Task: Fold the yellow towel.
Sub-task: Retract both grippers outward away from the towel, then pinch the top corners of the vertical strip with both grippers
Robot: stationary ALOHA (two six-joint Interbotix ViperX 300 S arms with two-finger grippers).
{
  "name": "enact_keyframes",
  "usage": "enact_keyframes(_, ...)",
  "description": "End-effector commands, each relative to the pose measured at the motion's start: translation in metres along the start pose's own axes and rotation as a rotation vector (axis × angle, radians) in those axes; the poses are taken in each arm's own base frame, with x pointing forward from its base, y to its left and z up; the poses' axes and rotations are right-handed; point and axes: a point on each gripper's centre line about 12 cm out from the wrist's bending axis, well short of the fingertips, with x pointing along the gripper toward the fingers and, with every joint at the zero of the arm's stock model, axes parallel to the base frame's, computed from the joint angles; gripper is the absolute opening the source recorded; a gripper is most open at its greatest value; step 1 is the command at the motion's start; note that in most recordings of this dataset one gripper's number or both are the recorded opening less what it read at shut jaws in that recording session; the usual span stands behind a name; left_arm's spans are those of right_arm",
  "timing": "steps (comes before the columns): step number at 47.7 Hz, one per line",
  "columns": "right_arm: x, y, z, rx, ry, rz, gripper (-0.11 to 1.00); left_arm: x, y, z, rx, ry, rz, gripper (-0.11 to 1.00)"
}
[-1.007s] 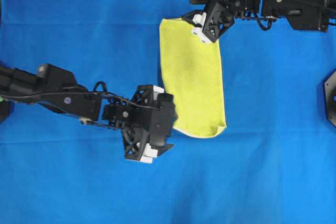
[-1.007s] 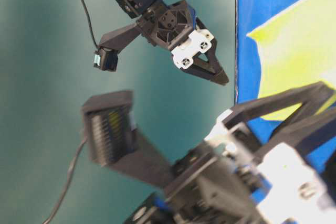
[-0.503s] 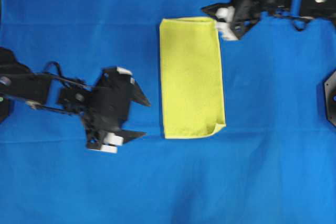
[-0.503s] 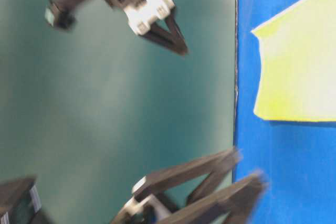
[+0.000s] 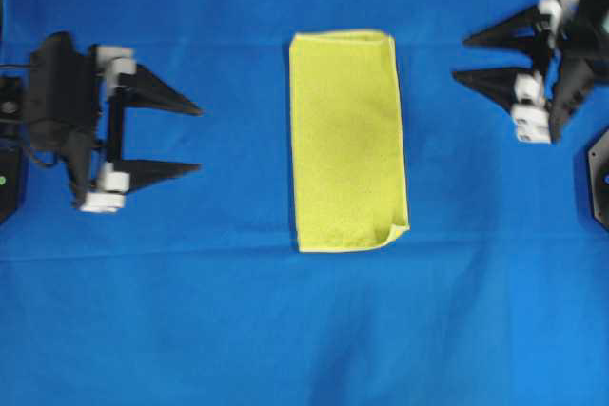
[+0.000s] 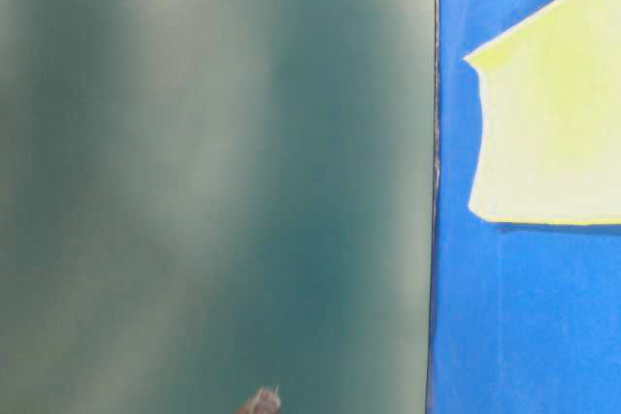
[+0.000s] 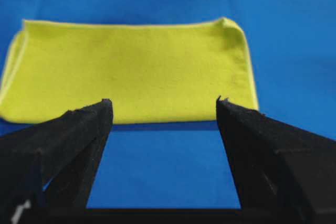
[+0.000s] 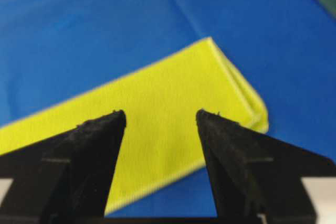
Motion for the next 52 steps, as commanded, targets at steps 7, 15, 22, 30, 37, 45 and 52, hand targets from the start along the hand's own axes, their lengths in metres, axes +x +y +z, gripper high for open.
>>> enact_keyframes(7, -0.003, 0.000, -0.003, 0.012, -0.011, 0.009, 0.60, -0.012, 0.004, 0.002, -0.016, -0.064, 0.017, 0.75)
enact_keyframes(15, -0.002, 0.001, -0.002, 0.011, -0.018, 0.015, 0.60, -0.010, 0.004, 0.000, -0.017, -0.053, 0.017, 0.75)
enact_keyframes(22, -0.002, 0.001, 0.001, 0.013, -0.027, 0.015, 0.60, -0.008, 0.006, 0.003, -0.017, -0.063, 0.023, 0.75)
enact_keyframes(30, 0.014, -0.007, 0.012, 0.015, 0.003, -0.033, 0.60, 0.015, 0.022, 0.007, -0.029, -0.040, 0.079, 0.75)
enact_keyframes(37, 0.046, -0.029, 0.010, 0.008, 0.094, -0.116, 0.60, 0.050, 0.048, 0.004, -0.042, 0.026, 0.148, 0.74)
enact_keyframes(45, 0.087, -0.055, 0.004, -0.005, 0.204, -0.190, 0.60, 0.086, 0.082, -0.003, -0.064, 0.081, 0.222, 0.74)
enact_keyframes(52, 0.114, -0.071, -0.004, -0.017, 0.268, -0.219, 0.60, 0.113, 0.115, -0.019, -0.088, 0.130, 0.286, 0.74)
